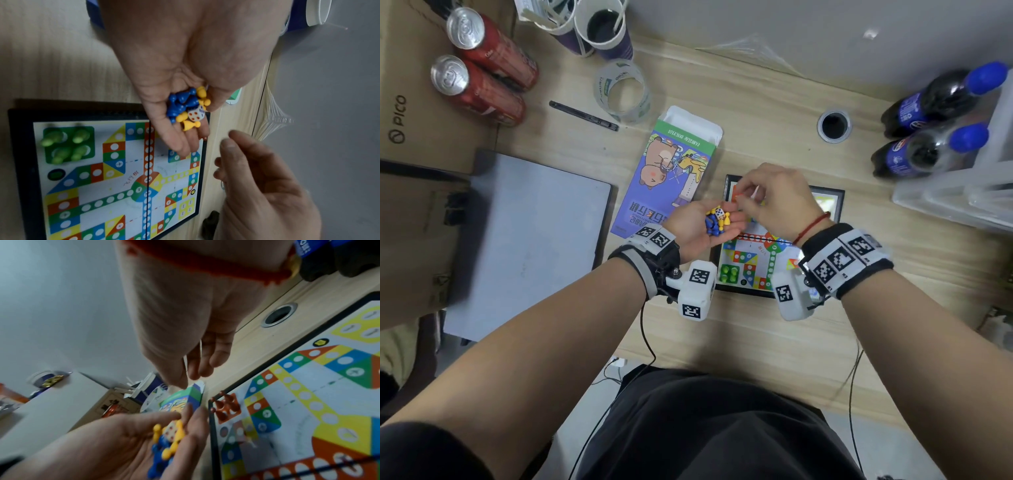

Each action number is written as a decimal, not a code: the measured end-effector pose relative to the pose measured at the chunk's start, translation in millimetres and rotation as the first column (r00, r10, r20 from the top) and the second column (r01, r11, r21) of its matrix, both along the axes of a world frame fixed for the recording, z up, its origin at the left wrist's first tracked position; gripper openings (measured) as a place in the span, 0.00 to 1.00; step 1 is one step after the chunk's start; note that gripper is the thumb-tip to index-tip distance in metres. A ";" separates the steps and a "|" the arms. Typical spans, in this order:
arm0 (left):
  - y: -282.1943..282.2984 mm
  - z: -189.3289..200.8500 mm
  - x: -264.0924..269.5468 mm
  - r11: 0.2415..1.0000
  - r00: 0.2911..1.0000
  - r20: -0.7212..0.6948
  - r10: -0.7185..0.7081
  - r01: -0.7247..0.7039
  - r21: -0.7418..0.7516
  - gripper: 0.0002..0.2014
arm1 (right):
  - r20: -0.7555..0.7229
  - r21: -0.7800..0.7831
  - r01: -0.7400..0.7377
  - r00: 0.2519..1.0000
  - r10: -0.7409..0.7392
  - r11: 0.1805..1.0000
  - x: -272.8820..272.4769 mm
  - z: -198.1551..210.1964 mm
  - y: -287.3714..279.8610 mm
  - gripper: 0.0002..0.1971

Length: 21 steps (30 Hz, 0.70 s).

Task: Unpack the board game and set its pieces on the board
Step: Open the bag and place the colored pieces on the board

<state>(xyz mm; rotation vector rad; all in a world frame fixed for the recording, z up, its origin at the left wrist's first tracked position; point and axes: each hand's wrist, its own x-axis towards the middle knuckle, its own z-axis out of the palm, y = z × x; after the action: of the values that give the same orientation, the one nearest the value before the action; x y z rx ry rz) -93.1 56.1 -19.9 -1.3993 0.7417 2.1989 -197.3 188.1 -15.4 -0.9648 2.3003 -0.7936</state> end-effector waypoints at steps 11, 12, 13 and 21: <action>41.7 14.2 -6.3 0.997 0.994 -0.072 -0.079 0.080 0.013 0.14 | 0.022 0.047 -0.019 1.000 0.018 0.999 26.7 2.1 50.5 0.06; 45.7 14.6 -7.9 0.996 0.993 -0.073 -0.090 0.091 0.010 0.14 | 0.025 0.029 0.010 1.000 -0.010 1.000 25.0 3.5 57.0 0.06; 50.3 15.1 -10.0 0.995 0.992 -0.070 -0.102 0.102 0.003 0.13 | 0.029 0.015 0.059 0.998 -0.060 0.998 21.8 5.4 65.0 0.06; 73.3 12.4 -19.8 0.987 0.987 -0.034 -0.160 0.160 0.000 0.12 | 0.004 0.125 0.389 0.920 -0.392 0.913 -19.1 -25.1 124.5 0.06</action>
<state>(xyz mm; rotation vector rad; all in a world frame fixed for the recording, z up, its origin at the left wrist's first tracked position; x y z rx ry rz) -113.0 129.4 -7.5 -1.2581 0.8327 2.1028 -216.4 312.6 -40.5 -0.4365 2.5196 -0.8018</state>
